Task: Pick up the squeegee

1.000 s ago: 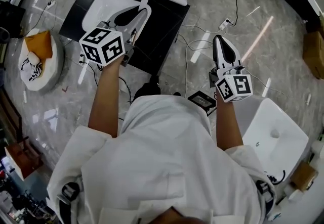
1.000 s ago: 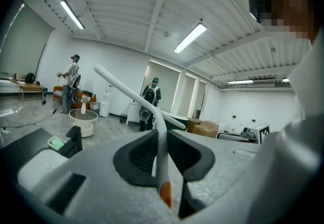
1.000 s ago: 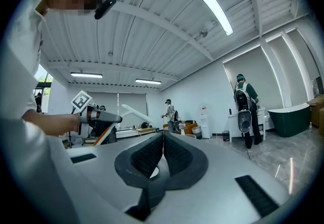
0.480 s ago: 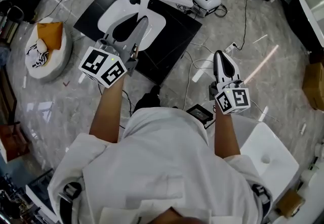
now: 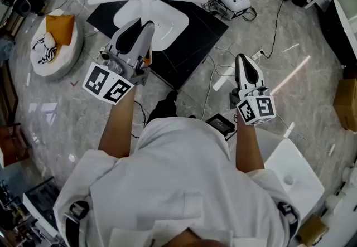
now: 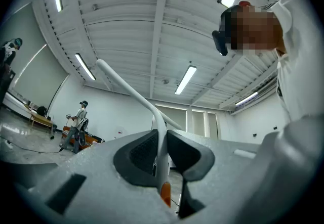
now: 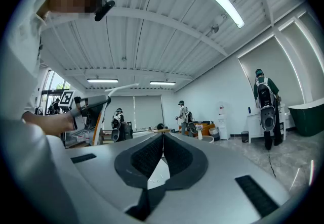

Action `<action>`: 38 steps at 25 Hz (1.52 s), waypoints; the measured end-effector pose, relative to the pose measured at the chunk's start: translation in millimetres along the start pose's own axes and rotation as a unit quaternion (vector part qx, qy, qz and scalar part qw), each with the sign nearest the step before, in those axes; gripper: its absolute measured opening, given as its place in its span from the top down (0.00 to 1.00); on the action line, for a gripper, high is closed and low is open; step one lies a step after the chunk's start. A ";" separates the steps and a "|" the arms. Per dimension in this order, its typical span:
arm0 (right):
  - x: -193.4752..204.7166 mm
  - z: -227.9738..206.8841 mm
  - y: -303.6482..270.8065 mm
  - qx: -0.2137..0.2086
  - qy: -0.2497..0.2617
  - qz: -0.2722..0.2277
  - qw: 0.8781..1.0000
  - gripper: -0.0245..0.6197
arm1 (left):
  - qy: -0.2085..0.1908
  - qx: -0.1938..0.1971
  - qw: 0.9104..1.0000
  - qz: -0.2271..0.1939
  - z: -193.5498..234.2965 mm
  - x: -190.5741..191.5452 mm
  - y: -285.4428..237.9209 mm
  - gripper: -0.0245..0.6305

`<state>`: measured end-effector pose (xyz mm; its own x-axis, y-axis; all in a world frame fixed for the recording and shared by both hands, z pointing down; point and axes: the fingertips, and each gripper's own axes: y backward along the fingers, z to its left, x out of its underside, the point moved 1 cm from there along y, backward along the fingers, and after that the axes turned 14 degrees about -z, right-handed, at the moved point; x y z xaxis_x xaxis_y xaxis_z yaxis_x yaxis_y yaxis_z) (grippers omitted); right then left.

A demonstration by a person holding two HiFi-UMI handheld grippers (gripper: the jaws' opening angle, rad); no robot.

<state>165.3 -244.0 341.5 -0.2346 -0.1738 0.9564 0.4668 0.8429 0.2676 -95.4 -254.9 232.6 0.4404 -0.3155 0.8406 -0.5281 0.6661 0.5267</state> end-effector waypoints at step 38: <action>1.8 8.9 24.6 -0.067 -0.012 -0.005 0.998 0.94 | 0.064 0.001 0.997 0.047 -35.3 65.5 36.3 0.86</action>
<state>168.8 -219.1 348.7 -0.2588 -0.1689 0.9511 0.5732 0.7656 0.2919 -60.2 -227.6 302.3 0.4778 -0.1632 0.8632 -0.5724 0.6875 0.4468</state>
